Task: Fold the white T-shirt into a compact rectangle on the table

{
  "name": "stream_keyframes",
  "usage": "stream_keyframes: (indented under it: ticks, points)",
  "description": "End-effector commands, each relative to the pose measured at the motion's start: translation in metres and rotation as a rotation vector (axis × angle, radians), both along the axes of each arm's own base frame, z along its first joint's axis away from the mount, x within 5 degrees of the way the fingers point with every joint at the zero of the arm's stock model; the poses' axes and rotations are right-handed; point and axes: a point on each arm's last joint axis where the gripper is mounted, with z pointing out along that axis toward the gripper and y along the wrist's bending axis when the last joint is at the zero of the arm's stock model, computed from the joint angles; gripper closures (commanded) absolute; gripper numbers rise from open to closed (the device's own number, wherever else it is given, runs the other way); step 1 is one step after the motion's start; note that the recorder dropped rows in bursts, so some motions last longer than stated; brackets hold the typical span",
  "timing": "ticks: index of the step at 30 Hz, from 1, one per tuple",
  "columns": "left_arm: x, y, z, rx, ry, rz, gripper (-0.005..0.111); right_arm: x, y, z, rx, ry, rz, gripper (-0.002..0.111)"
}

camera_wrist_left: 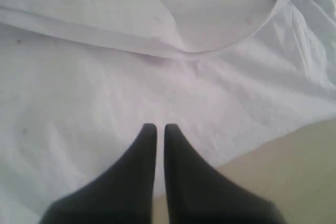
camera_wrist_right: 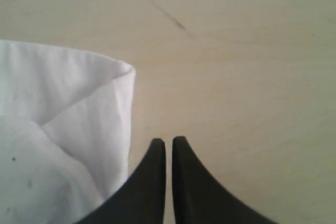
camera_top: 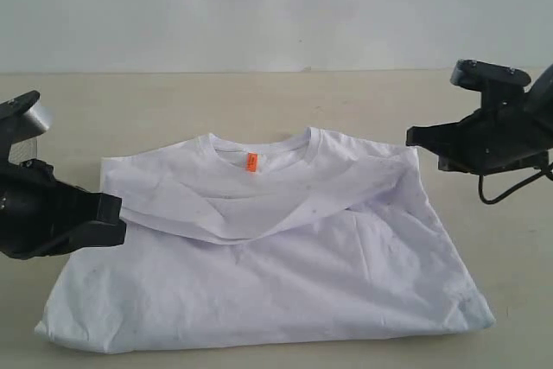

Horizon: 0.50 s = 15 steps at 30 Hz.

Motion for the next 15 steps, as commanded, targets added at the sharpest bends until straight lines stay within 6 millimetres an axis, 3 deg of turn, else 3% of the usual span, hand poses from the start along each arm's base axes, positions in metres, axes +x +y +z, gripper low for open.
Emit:
stream_keyframes:
  ticks: [1,6,9,10,12,15]
  points:
    - [-0.002,-0.001,0.001,-0.004,-0.009,-0.006,0.102,0.003,0.001,0.005,0.01,0.022,0.058,0.108]
    - [-0.002,-0.001,0.001,-0.004,-0.009,-0.006,0.102,0.016,0.01,0.026,0.02,0.034,0.236,0.106]
    - [-0.002,-0.001,0.001,0.0,-0.016,-0.002,0.102,0.024,0.015,0.04,0.031,0.028,0.327,0.092]
    - [-0.001,-0.001,0.001,0.002,-0.02,-0.001,0.102,0.027,0.018,0.048,0.021,0.02,0.408,0.076]
    - [-0.001,-0.001,0.001,0.003,-0.022,0.0,0.102,0.03,0.021,0.056,-0.002,0.008,0.503,0.061]
    - [-0.001,-0.001,0.001,0.005,-0.025,-0.001,0.102,0.034,0.023,0.052,-0.004,0.022,0.562,0.061]
